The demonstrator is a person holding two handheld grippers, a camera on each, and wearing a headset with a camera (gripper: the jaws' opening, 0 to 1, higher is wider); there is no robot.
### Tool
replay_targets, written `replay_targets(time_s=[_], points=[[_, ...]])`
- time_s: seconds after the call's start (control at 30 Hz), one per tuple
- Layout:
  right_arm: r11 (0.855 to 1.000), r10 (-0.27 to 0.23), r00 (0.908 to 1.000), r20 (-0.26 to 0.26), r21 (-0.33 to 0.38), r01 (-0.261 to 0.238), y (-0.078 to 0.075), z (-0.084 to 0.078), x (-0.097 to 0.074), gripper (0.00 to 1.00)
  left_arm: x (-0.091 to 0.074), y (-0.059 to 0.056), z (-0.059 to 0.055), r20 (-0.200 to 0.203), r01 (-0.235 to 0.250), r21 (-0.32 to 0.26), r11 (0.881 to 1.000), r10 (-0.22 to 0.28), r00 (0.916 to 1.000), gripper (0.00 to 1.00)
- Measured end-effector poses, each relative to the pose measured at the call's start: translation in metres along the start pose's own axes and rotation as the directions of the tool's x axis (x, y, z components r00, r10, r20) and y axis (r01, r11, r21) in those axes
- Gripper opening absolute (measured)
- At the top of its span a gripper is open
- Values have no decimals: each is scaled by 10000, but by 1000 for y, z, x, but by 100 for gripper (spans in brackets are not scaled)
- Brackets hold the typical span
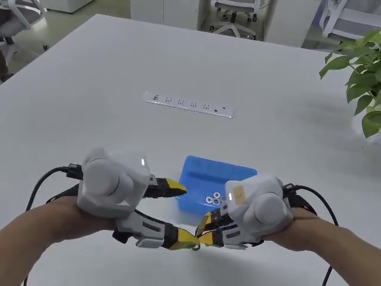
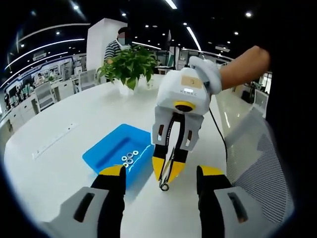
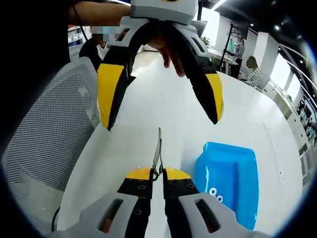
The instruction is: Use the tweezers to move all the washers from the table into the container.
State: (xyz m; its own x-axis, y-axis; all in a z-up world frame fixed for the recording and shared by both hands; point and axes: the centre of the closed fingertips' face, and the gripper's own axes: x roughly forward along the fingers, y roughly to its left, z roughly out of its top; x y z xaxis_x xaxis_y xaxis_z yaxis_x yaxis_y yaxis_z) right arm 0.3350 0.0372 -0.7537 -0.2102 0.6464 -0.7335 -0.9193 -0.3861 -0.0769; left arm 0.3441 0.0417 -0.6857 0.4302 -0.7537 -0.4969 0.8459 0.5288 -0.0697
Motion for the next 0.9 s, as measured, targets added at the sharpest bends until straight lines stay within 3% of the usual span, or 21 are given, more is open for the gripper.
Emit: replay_targets(time_s=[0.37, 0.5, 0.9], points=[[9997, -231, 9997, 61, -98, 232, -10, 13, -20, 8, -6, 3, -3, 199, -313, -317, 9990, 320, 9993, 85], [9993, -358, 9993, 65, -139, 359, -16, 17, -28, 9, -8, 3, -4, 209, -348, -368, 9987, 356, 9991, 84], [9977, -654, 9978, 143, -195, 656, -36, 24, -51, 9, -10, 5, 0, 380, -529, -587, 9969, 552, 9978, 98]])
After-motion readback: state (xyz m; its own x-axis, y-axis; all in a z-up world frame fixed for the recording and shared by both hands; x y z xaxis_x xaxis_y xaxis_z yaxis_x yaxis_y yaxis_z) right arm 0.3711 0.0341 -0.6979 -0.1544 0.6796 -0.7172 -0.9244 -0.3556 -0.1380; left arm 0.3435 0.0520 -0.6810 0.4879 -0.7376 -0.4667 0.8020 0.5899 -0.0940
